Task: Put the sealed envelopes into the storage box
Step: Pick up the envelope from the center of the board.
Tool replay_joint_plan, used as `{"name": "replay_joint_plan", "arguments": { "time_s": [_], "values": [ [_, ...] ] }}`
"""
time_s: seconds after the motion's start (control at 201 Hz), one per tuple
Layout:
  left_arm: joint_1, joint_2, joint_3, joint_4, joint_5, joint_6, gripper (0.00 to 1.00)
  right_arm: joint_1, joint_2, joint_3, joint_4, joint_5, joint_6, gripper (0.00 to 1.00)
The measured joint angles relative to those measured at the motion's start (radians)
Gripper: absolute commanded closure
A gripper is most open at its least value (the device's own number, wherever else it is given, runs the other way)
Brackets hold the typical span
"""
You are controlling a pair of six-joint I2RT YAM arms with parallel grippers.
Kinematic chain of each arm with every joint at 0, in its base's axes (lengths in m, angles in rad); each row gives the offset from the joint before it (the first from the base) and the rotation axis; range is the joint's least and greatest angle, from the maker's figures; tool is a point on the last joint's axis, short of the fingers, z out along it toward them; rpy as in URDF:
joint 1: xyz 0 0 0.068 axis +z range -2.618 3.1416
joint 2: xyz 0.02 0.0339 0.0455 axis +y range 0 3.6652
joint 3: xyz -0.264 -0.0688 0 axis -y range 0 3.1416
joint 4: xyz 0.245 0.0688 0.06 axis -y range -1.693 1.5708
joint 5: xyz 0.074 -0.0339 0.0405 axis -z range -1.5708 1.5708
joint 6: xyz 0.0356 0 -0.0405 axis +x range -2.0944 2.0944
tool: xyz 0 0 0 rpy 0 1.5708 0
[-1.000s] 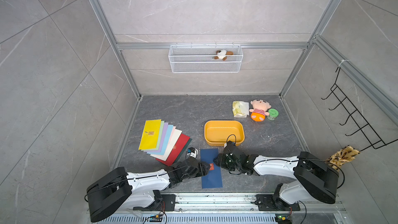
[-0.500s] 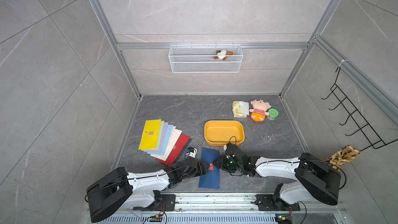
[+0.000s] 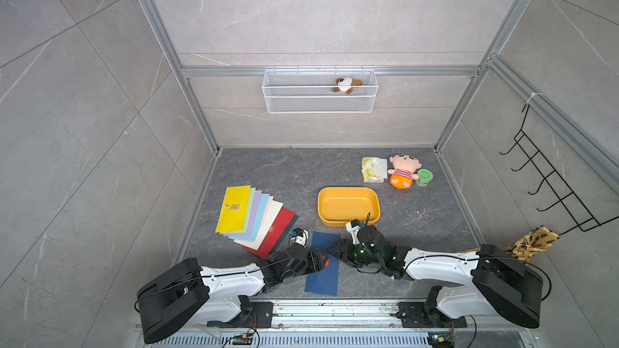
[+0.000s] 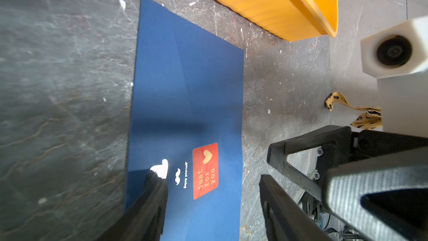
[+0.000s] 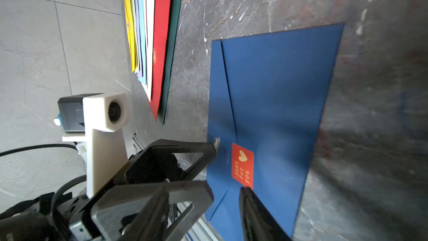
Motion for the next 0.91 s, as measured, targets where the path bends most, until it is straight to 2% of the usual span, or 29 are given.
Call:
{"name": "replay_joint_plan", "arguments": {
  "time_s": [0.09,0.184,0.343,0.493,0.707,0.906],
  "values": [
    [0.000,0.000,-0.007,0.004,0.006,-0.002,0.32,0.000,0.012,-0.005,0.002,-0.005,0.006,0.48],
    [0.000,-0.011,-0.006,-0.021,-0.002,-0.003,0.32,0.001,0.013,0.018,-0.092,0.008,-0.011,0.48],
    [0.000,-0.108,0.023,-0.194,-0.067,0.005,0.31,0.011,0.012,0.089,-0.283,0.075,-0.055,0.48],
    [0.000,-0.170,0.048,-0.280,-0.105,0.016,0.31,0.040,0.046,0.166,-0.429,0.129,-0.074,0.48],
    [0.000,-0.092,0.051,-0.297,-0.097,0.023,0.31,0.097,0.128,0.287,-0.587,0.209,-0.079,0.47],
    [0.000,-0.005,0.068,-0.200,-0.072,0.026,0.33,0.102,0.178,0.312,-0.624,0.241,-0.065,0.48]
  ]
}}
